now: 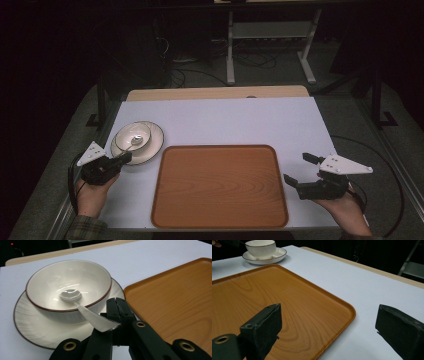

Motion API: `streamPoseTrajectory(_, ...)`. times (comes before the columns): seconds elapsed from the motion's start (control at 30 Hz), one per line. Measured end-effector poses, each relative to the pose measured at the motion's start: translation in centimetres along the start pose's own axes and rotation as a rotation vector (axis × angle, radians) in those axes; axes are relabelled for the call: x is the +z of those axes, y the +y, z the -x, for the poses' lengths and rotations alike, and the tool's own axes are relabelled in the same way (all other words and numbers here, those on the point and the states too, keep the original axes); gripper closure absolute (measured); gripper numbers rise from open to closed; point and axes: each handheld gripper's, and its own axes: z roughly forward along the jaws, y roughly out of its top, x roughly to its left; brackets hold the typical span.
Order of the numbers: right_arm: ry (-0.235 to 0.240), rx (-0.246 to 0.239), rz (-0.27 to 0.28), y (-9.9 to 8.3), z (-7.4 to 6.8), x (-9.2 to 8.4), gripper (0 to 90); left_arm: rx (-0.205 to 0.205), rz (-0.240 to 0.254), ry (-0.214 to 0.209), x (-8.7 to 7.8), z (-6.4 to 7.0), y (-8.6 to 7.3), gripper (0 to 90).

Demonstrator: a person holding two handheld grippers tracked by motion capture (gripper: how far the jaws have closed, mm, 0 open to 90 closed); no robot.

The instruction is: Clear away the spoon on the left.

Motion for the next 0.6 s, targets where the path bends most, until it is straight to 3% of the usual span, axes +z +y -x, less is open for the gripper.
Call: streamPoseTrajectory(0.6, 0.002, -0.001, -0.001, 0.0, 0.0, 0.0, 6.3, -0.014, 0.005, 0.059, -0.7, -1.3, -0.3, 89.9)
